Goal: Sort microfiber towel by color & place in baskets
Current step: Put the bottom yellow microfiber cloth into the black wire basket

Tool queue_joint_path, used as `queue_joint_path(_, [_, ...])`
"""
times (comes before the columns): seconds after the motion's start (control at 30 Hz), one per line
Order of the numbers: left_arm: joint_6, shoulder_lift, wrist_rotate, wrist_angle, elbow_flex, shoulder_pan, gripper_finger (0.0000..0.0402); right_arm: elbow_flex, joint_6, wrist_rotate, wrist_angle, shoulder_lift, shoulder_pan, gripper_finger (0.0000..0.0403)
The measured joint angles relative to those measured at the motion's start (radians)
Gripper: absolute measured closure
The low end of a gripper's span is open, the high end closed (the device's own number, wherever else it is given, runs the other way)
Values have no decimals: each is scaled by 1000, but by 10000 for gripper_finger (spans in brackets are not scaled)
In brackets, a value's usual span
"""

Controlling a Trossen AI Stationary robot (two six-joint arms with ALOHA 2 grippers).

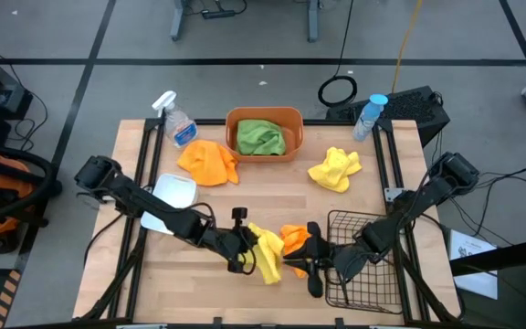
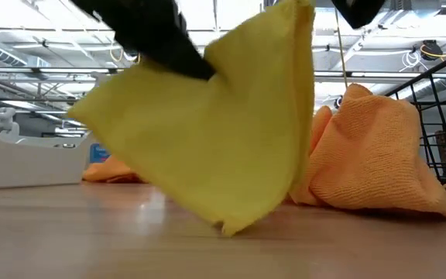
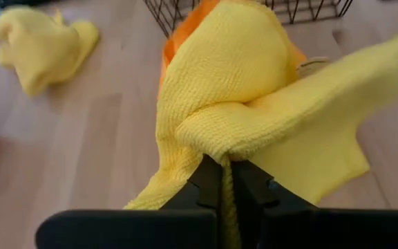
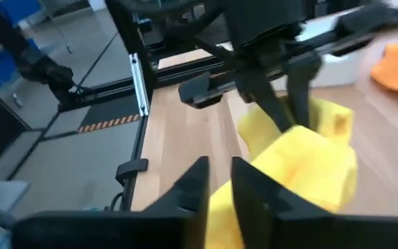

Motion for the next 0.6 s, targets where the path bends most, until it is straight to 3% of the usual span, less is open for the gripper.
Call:
queue_joint_path(0.13, [48,0,-1,-7,42,0,387,112,-104,23,-60,60,0,271])
queue_joint_path(0.23, [49,0,-1,-46,79,0,387,240,-182,86,-204,126,3,202])
queue_joint_path(0.47, [48,0,-18,-137,136,-3,387,526,-78,195,-587,284,5,27])
queue_joint_path(0.6, [48,0,-24,-154,150,-13,387,598,35,212,-747,326,-3,19])
